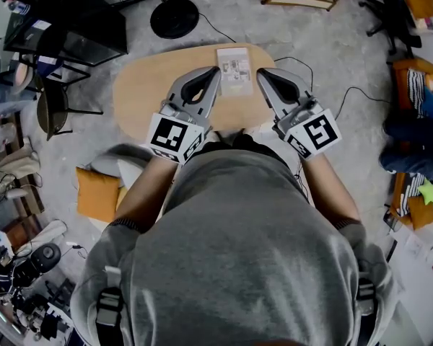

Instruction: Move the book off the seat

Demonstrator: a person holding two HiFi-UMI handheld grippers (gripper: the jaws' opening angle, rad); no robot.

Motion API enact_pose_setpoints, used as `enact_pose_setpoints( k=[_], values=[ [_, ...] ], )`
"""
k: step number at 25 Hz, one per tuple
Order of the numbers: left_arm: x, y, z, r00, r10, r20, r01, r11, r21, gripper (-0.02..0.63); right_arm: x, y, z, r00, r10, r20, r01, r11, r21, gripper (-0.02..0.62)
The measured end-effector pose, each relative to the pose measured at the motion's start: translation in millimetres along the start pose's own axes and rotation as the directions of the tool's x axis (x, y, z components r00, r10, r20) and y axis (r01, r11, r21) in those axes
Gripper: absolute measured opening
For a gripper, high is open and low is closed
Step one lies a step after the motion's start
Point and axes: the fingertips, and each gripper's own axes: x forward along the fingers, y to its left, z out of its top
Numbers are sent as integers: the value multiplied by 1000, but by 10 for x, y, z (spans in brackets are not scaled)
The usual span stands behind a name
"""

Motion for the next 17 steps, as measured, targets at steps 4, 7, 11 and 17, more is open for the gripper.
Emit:
enact_pose_setpoints(
  k=[4, 7, 11, 17],
  values=[
    [0, 36, -22, 1000, 7, -3, -7, 1000, -3, 15, 22, -15, -3, 1000, 0, -3, 0, 1000, 2, 5],
    [14, 54, -39, 1000, 7, -6, -7, 1000, -3, 15, 45, -36, -11, 1000, 1, -6, -1, 1000, 4, 5],
    [34, 68, -51, 1000, 8, -9, -8, 1000, -3, 15, 58, -59, -7, 1000, 3, -9, -3, 1000, 5, 6],
    [64, 71, -94, 1000, 4, -17, -4, 1000, -10, 15, 69, -89, -50, 1000, 5, -13, -5, 1000, 9, 6]
  ],
)
